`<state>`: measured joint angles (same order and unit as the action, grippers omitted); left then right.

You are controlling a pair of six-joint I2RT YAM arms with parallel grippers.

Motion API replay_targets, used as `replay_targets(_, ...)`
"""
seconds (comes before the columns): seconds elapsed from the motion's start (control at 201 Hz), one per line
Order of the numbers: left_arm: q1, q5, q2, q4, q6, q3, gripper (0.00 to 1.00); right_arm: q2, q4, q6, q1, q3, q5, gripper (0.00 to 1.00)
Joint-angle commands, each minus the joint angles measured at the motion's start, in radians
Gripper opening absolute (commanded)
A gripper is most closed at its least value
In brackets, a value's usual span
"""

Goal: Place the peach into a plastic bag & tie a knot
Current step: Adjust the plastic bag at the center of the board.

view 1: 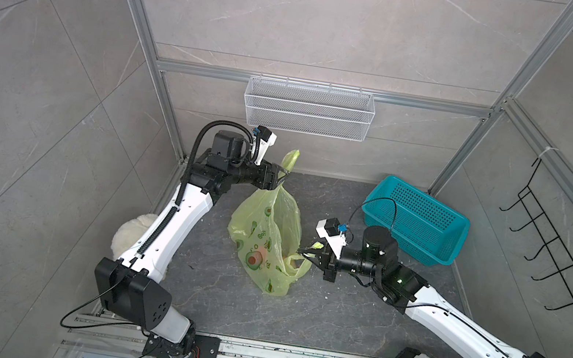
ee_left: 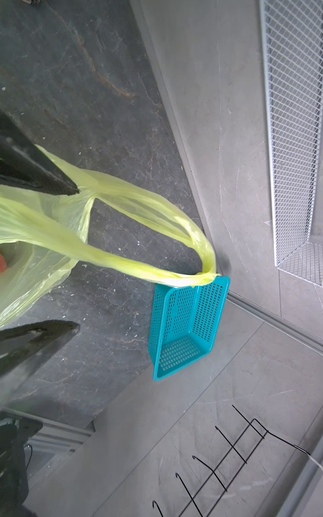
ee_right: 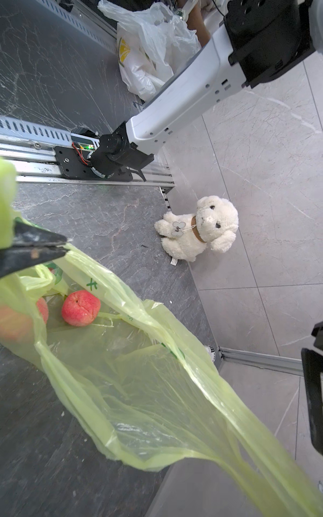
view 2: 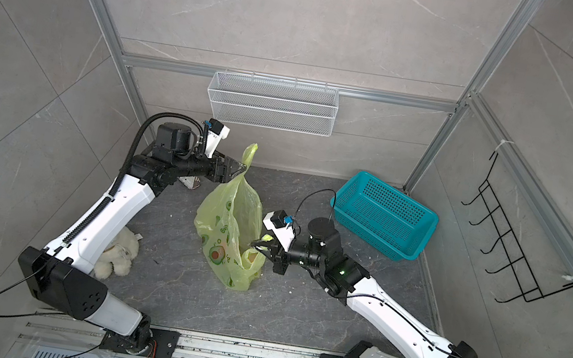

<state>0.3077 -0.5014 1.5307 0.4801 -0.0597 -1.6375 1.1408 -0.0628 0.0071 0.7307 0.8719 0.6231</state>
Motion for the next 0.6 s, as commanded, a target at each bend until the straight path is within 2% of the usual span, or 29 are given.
replay_targets(0.0, -0.004, -0.04, 0.037, -0.066, 0.071, -0.047, 0.72, -0.018, -0.028, 0.013, -0.004, -0.013, 0.036, 0.0)
replay_targets(0.114, -0.004, -0.116, 0.041, -0.175, 0.045, -0.016, 0.7, -0.018, -0.026, 0.014, -0.005, -0.013, 0.041, 0.0)
replay_targets(0.453, -0.007, -0.164, 0.164, -0.207, 0.057, -0.091, 0.6, -0.023, -0.015, 0.011, -0.007, -0.009, 0.05, 0.0)
replay_targets(0.547, -0.011, -0.199, 0.189, -0.227, 0.04, -0.097, 0.56, -0.024, -0.017, 0.012, -0.008, -0.011, 0.055, 0.0)
replay_targets(0.597, -0.019, -0.247, 0.199, -0.273, -0.008, -0.089, 0.54, -0.024, -0.017, 0.012, -0.01, -0.011, 0.055, 0.0)
